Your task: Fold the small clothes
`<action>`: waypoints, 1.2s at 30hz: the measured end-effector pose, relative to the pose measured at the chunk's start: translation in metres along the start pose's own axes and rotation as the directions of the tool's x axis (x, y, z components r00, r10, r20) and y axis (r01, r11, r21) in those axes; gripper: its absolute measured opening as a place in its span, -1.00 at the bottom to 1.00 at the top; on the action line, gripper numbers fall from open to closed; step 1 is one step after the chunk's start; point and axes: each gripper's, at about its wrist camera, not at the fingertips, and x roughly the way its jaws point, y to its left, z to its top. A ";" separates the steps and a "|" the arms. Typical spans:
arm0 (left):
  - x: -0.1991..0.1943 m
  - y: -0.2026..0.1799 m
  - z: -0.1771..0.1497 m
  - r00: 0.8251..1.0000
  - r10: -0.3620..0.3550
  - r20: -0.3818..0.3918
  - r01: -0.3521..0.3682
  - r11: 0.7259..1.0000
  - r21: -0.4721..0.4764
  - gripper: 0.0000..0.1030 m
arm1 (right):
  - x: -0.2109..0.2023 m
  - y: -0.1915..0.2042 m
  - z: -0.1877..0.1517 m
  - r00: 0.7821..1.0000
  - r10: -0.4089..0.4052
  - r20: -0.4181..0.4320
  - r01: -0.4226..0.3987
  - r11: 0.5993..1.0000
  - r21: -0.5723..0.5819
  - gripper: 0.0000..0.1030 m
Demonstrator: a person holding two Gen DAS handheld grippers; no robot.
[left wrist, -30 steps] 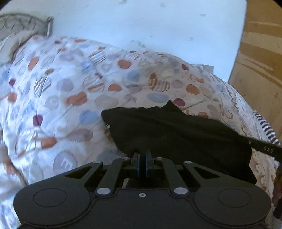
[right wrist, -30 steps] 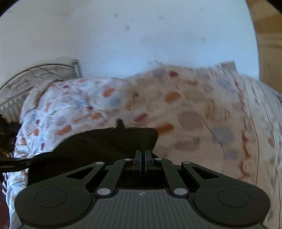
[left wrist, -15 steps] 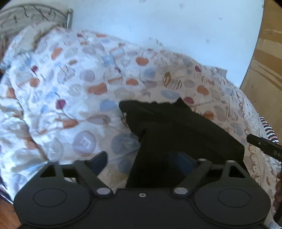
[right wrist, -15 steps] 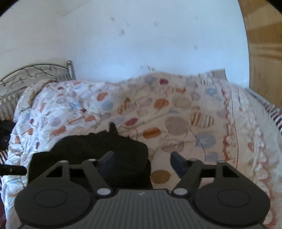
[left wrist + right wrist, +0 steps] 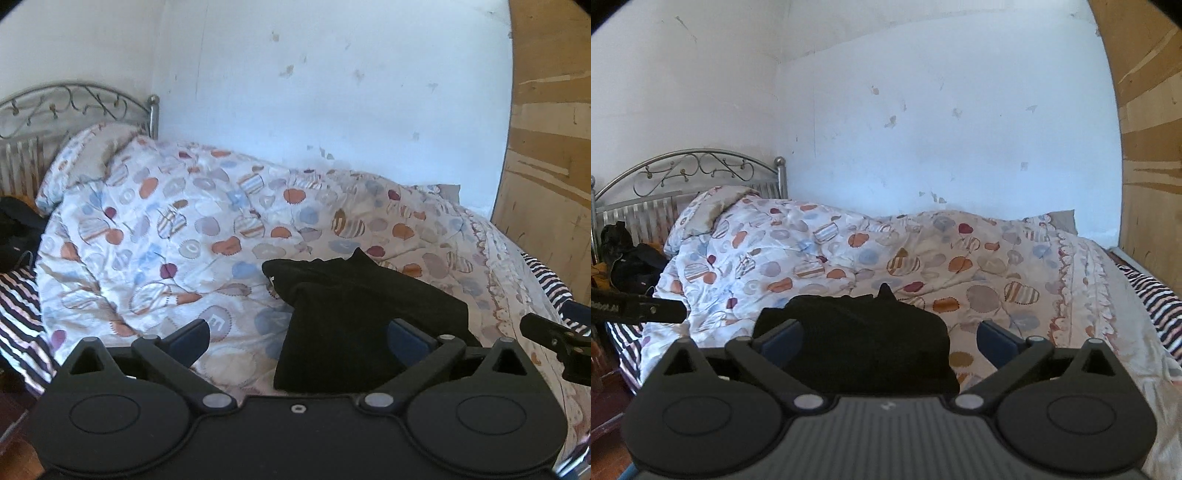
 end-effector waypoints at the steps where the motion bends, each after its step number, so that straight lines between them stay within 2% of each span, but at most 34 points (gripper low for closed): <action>1: -0.008 0.000 -0.005 1.000 0.001 0.007 -0.002 1.000 0.005 0.99 | -0.009 0.003 -0.004 1.000 0.000 0.004 0.000 1.000 0.003 1.00; 9: -0.047 0.002 -0.047 0.999 0.024 0.035 -0.026 0.999 0.035 0.99 | -0.060 0.012 -0.031 1.000 -0.023 0.008 0.022 0.999 0.025 1.00; 16: -0.048 0.005 -0.074 1.000 0.016 -0.008 -0.016 0.999 0.036 0.99 | -0.070 0.016 -0.049 0.999 -0.027 -0.035 0.029 0.999 0.031 1.00; 36: -0.039 0.015 -0.077 0.999 0.036 -0.035 -0.035 0.999 0.020 0.99 | -0.060 0.014 -0.054 0.997 -0.031 -0.072 0.034 0.999 0.038 1.00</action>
